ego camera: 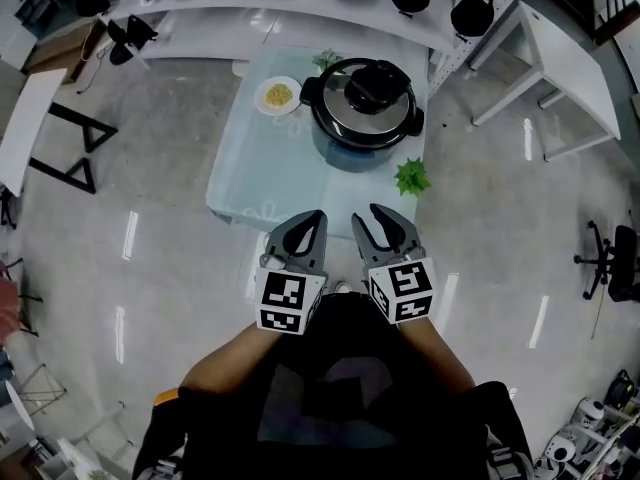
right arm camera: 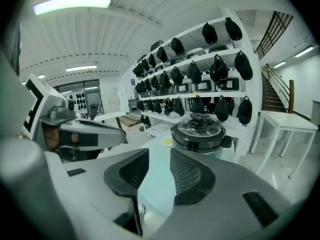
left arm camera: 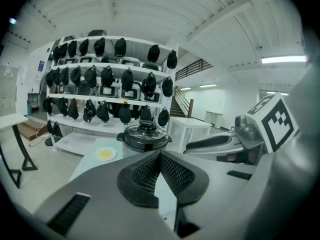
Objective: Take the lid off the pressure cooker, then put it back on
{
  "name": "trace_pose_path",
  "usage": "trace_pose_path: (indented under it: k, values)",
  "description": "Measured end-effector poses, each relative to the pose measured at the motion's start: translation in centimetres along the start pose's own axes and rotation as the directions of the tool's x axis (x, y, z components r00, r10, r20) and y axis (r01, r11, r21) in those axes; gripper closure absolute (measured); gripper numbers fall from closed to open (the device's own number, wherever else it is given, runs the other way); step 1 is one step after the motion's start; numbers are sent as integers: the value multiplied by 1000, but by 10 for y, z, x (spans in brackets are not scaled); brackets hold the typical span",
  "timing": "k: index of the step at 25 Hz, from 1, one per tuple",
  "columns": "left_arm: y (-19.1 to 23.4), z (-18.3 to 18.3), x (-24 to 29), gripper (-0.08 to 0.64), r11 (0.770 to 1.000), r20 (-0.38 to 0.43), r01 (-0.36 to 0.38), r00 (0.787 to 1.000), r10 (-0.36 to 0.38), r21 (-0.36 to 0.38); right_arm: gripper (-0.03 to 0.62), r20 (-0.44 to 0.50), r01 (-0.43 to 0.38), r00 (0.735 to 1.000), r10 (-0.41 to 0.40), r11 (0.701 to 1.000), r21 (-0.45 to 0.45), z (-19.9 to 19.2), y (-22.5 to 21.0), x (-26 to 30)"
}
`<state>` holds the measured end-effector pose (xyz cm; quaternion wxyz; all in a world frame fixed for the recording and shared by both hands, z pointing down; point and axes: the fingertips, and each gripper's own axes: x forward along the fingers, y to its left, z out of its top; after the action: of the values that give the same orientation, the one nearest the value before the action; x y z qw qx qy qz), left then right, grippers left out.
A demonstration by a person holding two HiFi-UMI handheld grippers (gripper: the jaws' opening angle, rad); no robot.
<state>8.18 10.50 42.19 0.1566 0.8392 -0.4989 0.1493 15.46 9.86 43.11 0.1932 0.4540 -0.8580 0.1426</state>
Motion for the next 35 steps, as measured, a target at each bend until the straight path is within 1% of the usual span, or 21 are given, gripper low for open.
trace_pose_path:
  k: [5,10,15,18,22,25,30,35]
  values:
    - [-58,-20,-27,554,999,7,-52,999,52,-12,448,19,-42,999,43,998,-37,-21,2,-57]
    - [-94,-22,-51,554,995,36,-98,995,98,14,448,43,-64,997,67,996,-68,-28,4,-101]
    - [-105,-23,-72,554,989,48,-149,988,148,17,448,52,-97,994,101,992,-83,-32,16,-120]
    - [-112,-31,-79,553,987,37,-156,987,155,27,448,54,-110,992,115,990,-90,-34,21,-124]
    - [-111,-39,-85,552,985,26,-169,985,169,17,448,43,-117,992,121,990,-82,-42,25,-129]
    - [-114,-42,-86,553,986,21,-166,986,166,25,448,36,-123,991,126,989,-83,-48,28,-131]
    - [-112,-42,-88,554,985,28,-174,985,173,24,448,21,-133,990,136,986,-103,-50,32,-128]
    - [-105,-40,-88,554,984,34,-179,983,178,26,448,23,-133,990,136,986,-104,-47,34,-123]
